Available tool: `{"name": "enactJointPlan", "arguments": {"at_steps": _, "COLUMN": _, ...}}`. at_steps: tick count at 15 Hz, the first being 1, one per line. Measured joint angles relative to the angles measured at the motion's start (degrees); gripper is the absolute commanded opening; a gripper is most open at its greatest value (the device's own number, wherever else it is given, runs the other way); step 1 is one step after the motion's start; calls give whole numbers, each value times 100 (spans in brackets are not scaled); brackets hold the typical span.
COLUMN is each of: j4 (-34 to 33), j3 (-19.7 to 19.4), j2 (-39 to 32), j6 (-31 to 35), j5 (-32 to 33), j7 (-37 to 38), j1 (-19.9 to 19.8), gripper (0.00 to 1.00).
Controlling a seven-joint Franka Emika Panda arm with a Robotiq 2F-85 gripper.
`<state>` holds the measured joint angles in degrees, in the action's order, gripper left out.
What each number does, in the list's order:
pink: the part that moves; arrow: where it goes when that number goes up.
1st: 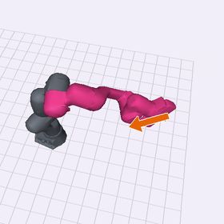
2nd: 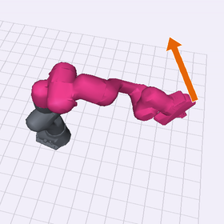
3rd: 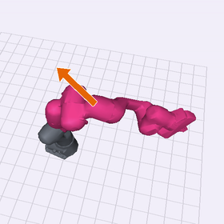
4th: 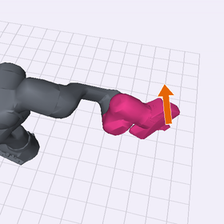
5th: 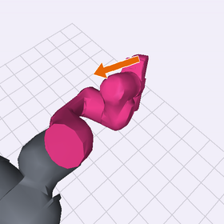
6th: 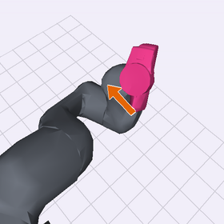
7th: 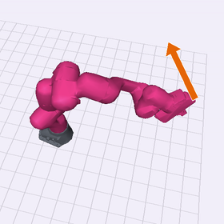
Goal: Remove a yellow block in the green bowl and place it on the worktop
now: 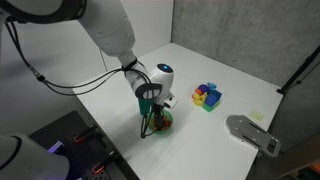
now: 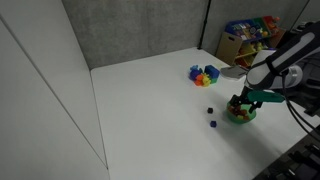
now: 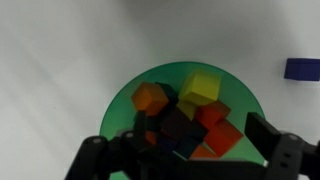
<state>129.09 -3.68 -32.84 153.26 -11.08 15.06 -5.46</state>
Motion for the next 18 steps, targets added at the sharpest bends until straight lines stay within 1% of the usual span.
{"name": "enactJointPlan", "arguments": {"at_steps": 7, "j4": 182, "j3": -108, "j2": -3, "j6": 0, "j5": -138, "j7": 511, "j1": 106, "gripper": 100}}
{"name": "enactJointPlan", "arguments": {"at_steps": 14, "j4": 260, "j3": -115, "j2": -5, "j6": 0, "j5": -426, "j7": 522, "j1": 101, "gripper": 100}}
{"name": "enactJointPlan", "arguments": {"at_steps": 18, "j4": 259, "j3": -66, "j2": -7, "j6": 29, "j5": -451, "j7": 512, "j1": 99, "gripper": 100}}
